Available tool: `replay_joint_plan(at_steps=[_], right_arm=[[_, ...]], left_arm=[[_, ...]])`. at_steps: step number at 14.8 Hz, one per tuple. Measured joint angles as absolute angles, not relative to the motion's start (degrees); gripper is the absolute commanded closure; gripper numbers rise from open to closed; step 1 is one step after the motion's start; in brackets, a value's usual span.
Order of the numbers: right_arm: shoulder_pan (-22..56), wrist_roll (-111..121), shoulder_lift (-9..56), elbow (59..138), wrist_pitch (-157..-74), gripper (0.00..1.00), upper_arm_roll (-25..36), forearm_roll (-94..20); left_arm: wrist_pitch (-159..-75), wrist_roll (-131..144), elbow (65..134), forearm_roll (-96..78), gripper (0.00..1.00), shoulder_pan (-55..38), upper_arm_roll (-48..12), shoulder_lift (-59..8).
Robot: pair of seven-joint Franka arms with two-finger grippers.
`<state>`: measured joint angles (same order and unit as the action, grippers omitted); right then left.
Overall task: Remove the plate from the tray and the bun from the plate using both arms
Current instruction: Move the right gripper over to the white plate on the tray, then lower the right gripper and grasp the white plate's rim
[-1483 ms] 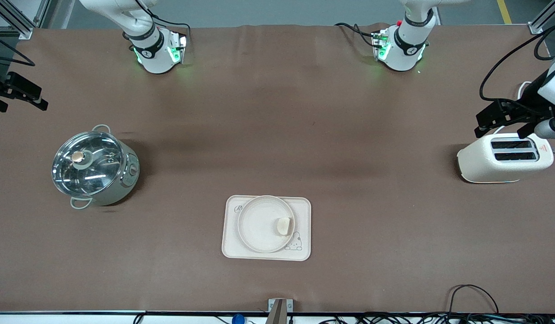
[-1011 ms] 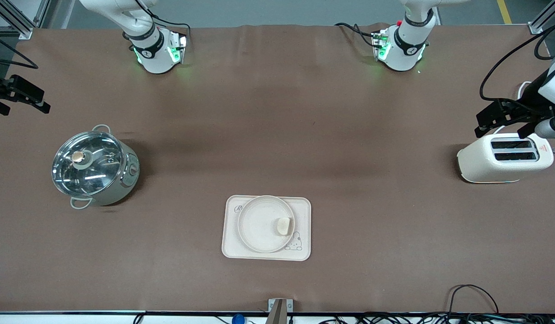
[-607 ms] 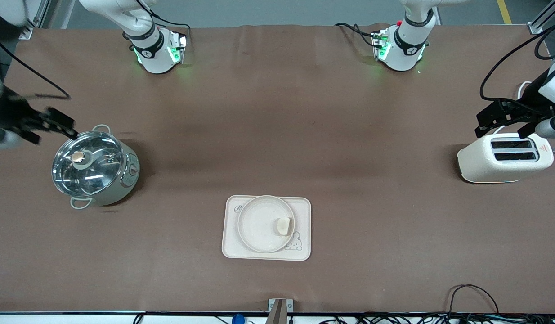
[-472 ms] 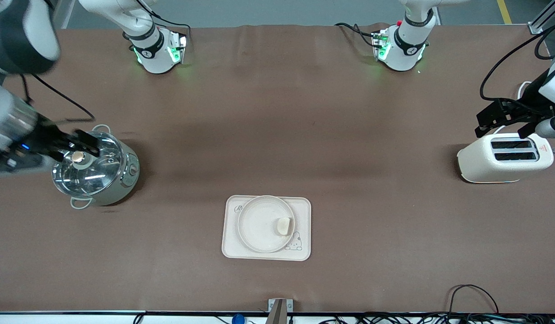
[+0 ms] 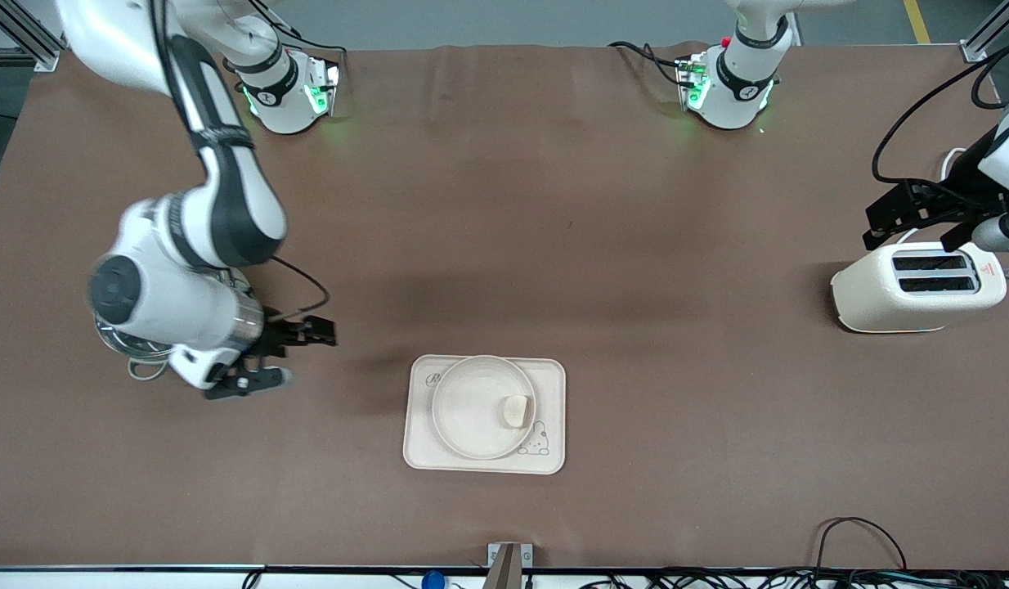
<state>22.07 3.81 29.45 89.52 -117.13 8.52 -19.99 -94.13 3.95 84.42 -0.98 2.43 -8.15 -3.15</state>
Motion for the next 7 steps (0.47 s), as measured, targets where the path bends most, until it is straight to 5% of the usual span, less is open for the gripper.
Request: replay_joint_plan(at_steps=[4,7], right_arm=[[26.68,2.19,38.32,87.17,-127.28,0.01,8.28,-26.19],[27.94,-3.49,45.51,79.30,-128.27,0.11,8.03,-29.50]], left_arm=[[-94.11,3.95,84.43,-0.98,0.00,2.43,-8.14,-3.15],[-94.10,3.95,84.44,-0.98,0.00,2.43,-8.14,-3.15]])
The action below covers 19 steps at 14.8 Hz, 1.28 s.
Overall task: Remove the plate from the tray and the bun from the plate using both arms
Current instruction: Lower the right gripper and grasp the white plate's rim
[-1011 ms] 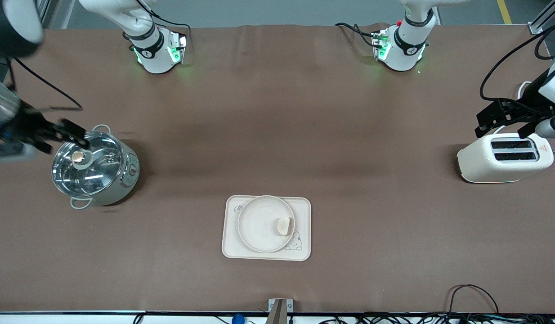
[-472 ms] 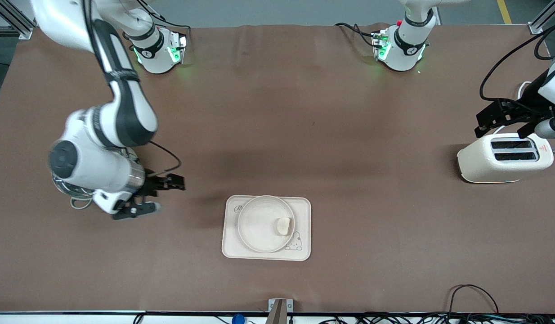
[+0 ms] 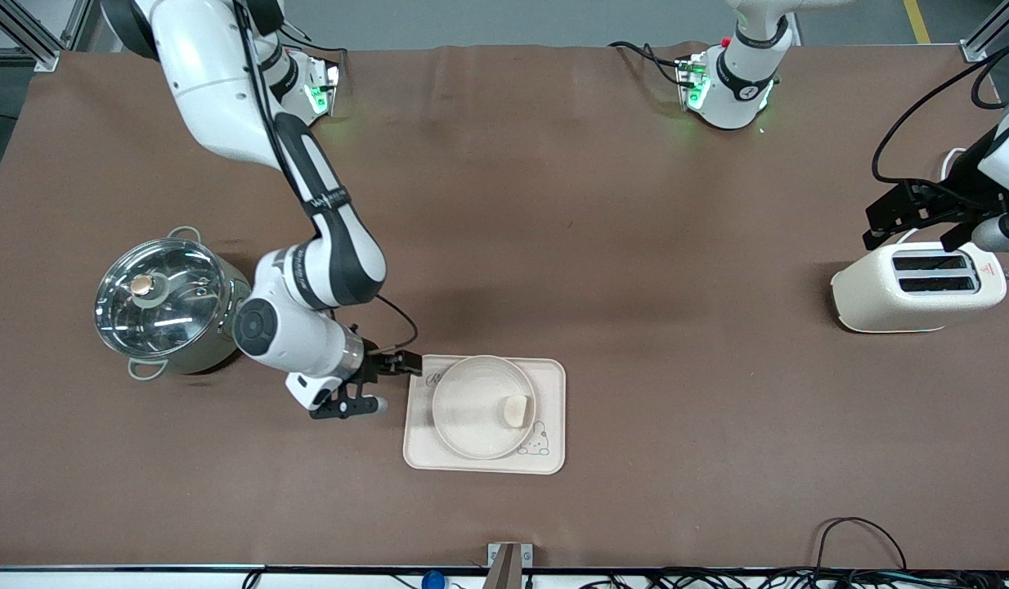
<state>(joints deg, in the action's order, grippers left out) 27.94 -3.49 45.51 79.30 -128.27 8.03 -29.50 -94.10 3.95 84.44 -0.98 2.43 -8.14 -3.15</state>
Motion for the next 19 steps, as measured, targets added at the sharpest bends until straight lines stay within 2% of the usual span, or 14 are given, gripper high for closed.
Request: replay_joint_plan(at_steps=[4,7,10,14,19], right_arm=[[27.93,-8.67,53.50,69.53,-129.01,0.20,6.16,-30.16],[27.66,-9.05,58.17,66.14,-131.89,0.30,5.31,-30.65],[26.83,-9.42,60.11,64.35,-132.47,0.47,4.09,-30.73],[26.32,-9.52,60.23,63.66,-132.37,0.79,3.38,-30.77],[26.30,-9.52,60.29,63.59,-132.39,0.95,3.31,-30.77]], left_arm=[[-94.09,3.95,84.43,-0.98,0.00,2.43,-8.14,-3.15],[-94.09,3.95,84.44,-0.98,0.00,2.43,-8.14,-3.15],[-94.09,3.95,84.44,-0.98,0.00,2.42,-8.16,-3.15],[-94.09,3.95,84.44,-0.98,0.00,2.42,-8.16,-3.15],[-94.09,3.95,84.44,-0.98,0.00,2.42,-8.16,-3.15]])
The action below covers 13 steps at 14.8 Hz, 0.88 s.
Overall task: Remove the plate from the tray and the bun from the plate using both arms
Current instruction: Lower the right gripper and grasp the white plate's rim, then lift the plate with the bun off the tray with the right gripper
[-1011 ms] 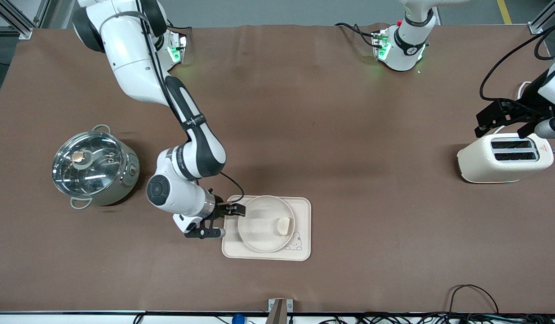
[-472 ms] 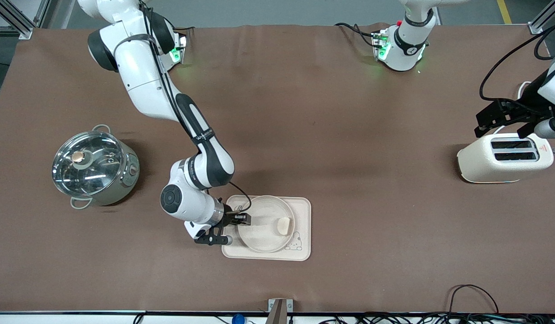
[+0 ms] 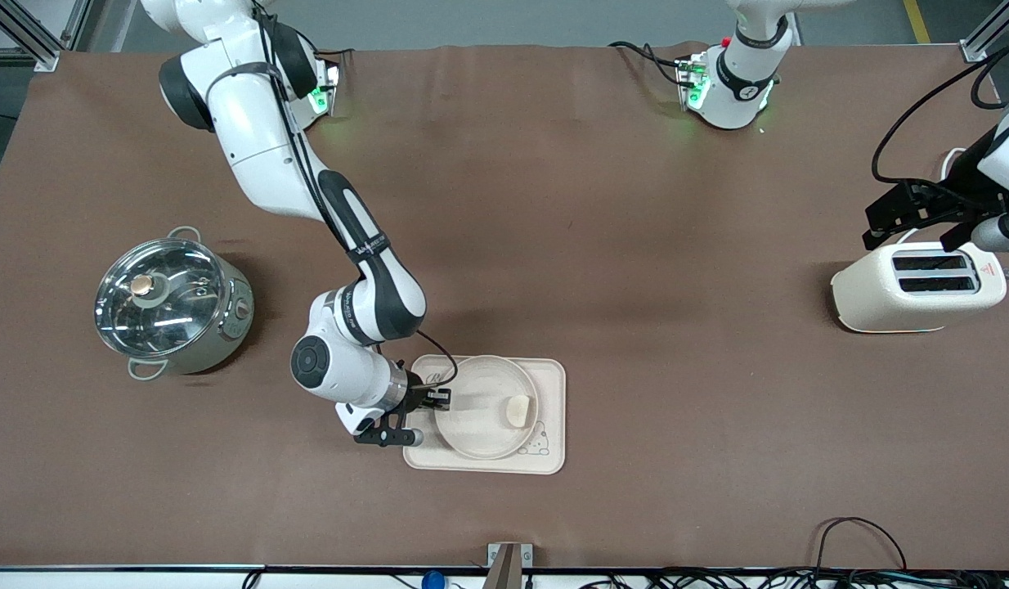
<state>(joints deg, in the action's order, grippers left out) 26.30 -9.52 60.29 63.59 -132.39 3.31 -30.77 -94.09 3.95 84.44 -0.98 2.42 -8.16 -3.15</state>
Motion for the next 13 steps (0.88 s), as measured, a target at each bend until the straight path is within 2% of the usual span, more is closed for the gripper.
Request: replay_joint_plan(at_steps=[8,13], right_arm=[[26.28,-9.53,59.92,61.90,-132.30,0.99,3.24,-30.79],[26.53,-9.54,54.50,63.42,-126.62,1.00,3.05,-30.78]], left_arm=[[-94.08,3.95,84.43,-0.98,0.00,2.42,-8.16,-3.15],[-94.08,3.95,84.41,-0.98,0.00,2.42,-8.16,-3.15]])
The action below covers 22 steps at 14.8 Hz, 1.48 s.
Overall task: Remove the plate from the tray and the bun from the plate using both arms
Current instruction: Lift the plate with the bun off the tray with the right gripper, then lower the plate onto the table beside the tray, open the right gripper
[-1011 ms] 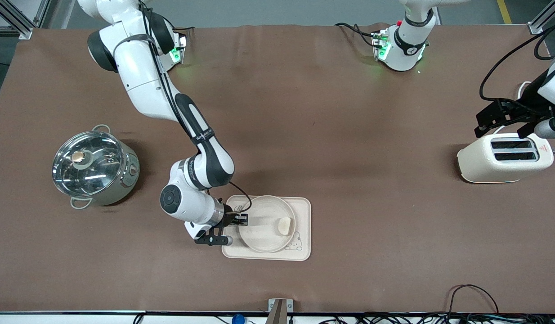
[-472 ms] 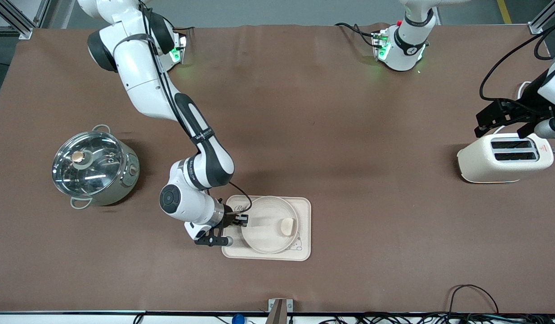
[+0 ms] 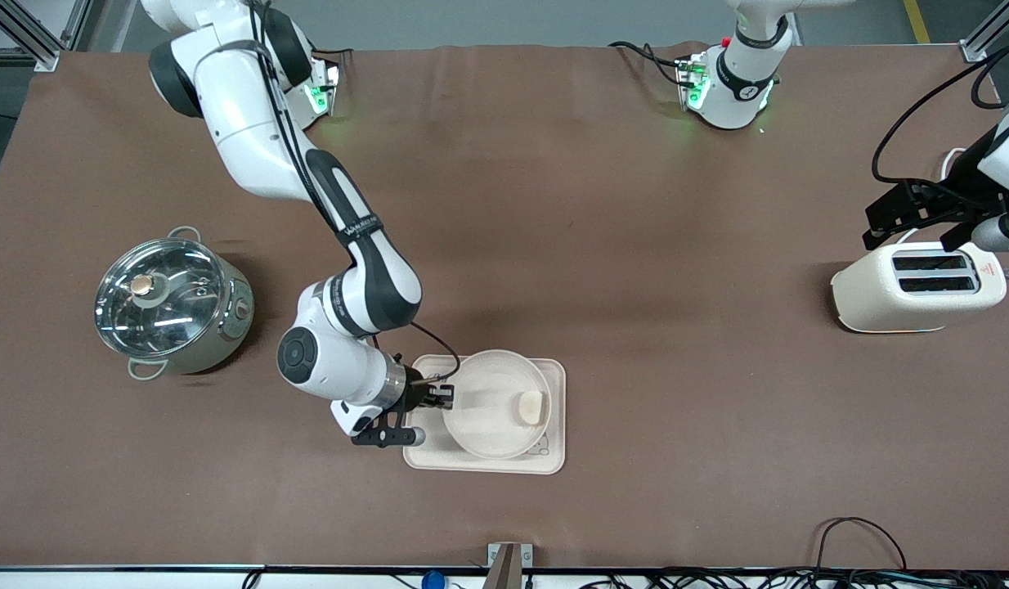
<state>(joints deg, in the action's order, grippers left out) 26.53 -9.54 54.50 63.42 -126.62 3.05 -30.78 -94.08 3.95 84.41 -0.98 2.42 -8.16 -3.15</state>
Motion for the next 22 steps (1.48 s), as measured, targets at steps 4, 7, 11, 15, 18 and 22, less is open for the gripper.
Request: replay_joint_plan(at_steps=[4,7,11,15,18,22], right_arm=[[27.32,-9.54,46.91,73.96,-125.61,1.00,1.26,-30.78],[28.93,-9.50,40.90,83.66,-125.66,1.00,0.73,-30.78],[30.06,-9.39,34.84,94.21,-125.75,1.00,-1.61,-30.78],[30.40,-8.53,33.65,99.69,-129.97,1.00,-3.32,-30.78],[30.95,-8.20,33.71,102.24,-133.66,0.99,-3.65,-30.78],[31.51,-8.20,35.01,102.86,-135.42,0.97,-3.67,-30.78]], left_arm=[[-94.08,3.95,84.40,-0.98,0.00,2.42,-8.16,-3.15],[-94.08,3.95,84.40,-0.98,0.00,2.41,-8.16,-3.15],[-94.08,3.95,84.40,-0.98,0.00,2.41,-8.16,-3.15],[-94.08,3.95,84.40,-0.98,0.00,2.41,-8.17,-3.15],[-94.08,3.95,84.40,-0.98,0.00,2.40,-8.18,-3.15],[-94.08,3.95,84.40,-0.98,0.00,2.40,-8.21,-3.15]])
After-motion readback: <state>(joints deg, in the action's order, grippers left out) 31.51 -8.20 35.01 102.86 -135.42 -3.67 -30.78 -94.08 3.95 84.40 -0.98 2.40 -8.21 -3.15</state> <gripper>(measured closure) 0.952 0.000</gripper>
